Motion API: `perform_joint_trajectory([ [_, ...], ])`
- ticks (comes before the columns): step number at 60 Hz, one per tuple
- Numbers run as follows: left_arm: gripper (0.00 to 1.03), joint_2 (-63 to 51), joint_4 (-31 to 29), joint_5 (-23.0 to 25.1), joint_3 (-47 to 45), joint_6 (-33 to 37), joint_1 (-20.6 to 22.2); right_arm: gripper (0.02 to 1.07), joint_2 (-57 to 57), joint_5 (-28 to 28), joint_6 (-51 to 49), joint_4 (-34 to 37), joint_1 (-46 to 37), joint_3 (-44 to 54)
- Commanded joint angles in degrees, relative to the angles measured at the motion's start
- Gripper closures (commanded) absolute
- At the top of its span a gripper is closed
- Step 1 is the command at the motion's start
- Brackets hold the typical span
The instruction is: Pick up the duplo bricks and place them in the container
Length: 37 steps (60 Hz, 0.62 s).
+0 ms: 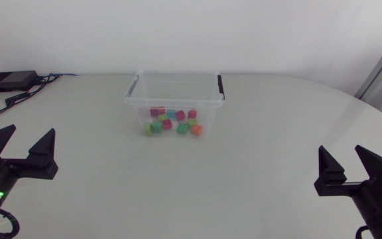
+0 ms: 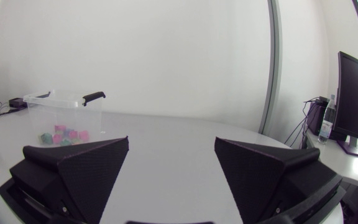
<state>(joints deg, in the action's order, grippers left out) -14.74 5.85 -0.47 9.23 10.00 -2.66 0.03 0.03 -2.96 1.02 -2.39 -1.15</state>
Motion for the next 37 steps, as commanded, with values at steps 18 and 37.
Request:
perform_joint_trajectory([
  [18, 0.06, 12.2, -4.8, 0.4, -7.8, -8.5, 2.2, 0.07, -0.1, -0.1, 2.6, -1.0, 2.0, 1.2],
  [37, 0.05, 14.7, -5.8, 0.5, -9.2, -10.0, 2.7, 0.07, 0.0, 0.0, 3.0, -1.0, 2.4, 1.1],
])
